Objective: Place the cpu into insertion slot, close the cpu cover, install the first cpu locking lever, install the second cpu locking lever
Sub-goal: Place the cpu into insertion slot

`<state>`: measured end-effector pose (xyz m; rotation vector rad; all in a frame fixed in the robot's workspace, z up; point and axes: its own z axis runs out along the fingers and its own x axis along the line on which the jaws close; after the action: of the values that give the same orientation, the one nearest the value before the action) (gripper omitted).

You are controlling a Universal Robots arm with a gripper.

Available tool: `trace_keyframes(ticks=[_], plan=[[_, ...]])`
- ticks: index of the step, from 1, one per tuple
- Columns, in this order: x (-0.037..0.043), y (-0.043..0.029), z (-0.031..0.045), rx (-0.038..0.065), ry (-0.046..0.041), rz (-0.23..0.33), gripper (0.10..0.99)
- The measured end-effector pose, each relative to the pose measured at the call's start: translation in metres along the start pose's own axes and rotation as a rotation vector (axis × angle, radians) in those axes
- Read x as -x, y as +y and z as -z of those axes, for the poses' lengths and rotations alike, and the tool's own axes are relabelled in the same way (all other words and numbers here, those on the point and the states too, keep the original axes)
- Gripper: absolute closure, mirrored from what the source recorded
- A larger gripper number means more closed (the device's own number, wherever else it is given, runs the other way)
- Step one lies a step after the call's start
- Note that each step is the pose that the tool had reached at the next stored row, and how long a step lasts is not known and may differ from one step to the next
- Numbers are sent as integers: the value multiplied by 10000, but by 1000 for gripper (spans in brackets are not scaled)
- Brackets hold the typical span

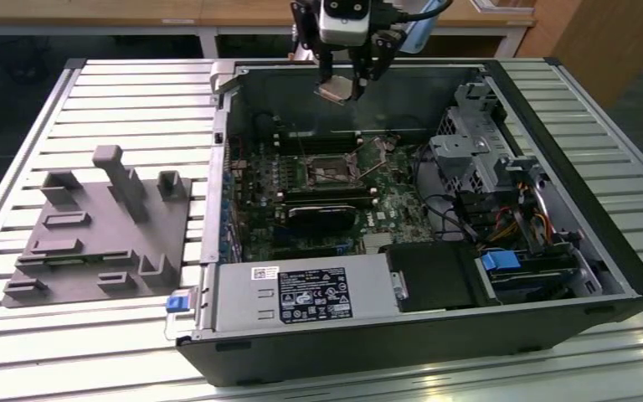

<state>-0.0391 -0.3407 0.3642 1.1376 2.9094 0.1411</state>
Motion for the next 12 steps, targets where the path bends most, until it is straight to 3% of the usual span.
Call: trace_keyframes(ticks=[12], plan=[[-3, -4, -9, 22, -107, -1176, 549]])
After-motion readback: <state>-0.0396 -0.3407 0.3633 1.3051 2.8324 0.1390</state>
